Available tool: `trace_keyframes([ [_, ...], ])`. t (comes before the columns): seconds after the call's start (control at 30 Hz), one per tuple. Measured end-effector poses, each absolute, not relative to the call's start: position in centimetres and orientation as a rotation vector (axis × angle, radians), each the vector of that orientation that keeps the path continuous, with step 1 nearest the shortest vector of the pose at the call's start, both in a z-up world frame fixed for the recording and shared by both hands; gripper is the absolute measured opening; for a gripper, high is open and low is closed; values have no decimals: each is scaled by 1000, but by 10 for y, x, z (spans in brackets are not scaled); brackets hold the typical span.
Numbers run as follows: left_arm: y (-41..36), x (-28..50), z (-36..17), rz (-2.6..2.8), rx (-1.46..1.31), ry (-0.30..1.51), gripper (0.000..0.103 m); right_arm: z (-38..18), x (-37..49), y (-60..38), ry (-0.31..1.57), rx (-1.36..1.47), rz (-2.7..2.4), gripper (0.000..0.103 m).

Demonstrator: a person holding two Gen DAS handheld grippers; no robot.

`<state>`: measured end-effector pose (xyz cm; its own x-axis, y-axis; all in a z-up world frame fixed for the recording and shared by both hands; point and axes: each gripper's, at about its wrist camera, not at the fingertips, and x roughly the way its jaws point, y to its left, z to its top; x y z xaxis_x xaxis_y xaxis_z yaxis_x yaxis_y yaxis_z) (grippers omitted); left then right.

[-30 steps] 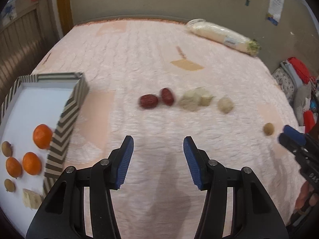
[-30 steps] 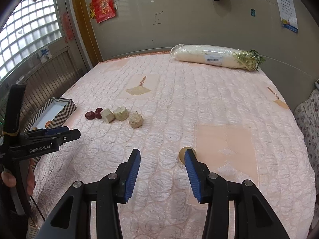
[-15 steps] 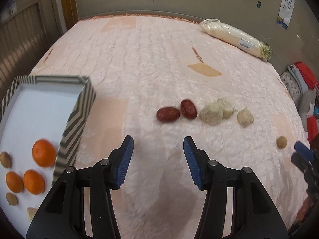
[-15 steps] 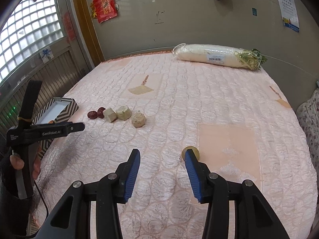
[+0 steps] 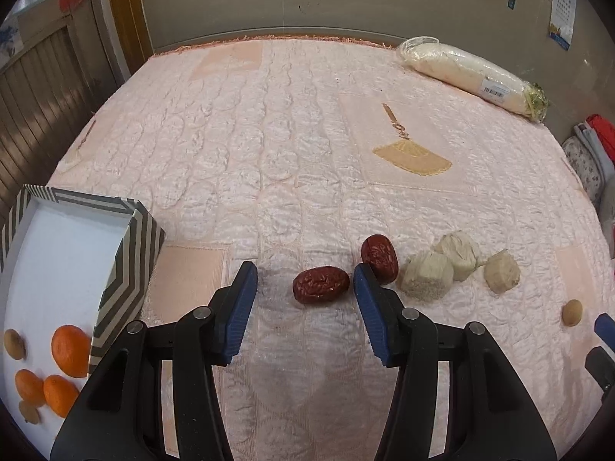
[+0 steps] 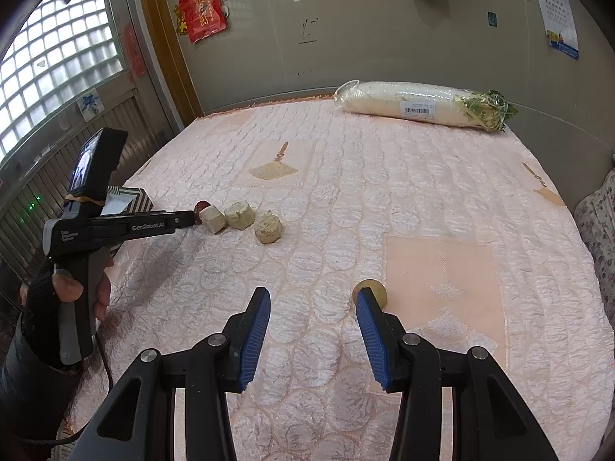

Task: Organize fruits
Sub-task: 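Close the left tool on a red date while the right closes on a small tan fruit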

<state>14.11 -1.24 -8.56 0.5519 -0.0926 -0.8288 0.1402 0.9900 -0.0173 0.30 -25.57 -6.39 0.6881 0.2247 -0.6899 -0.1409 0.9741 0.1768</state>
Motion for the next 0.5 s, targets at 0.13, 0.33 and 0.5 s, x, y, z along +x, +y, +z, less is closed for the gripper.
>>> trace_keyframes([
  [0.13,-12,136,-86,-144,62,960,49,-64,3,-258,781,120,199,45],
  [0.33,-8,128,-84,-151,70,949,29,-65,5,-267,783,117,170,45],
  [0.5,-5,120,-79,-161,49,941,29,-71,7,-277,807,101,134,45],
])
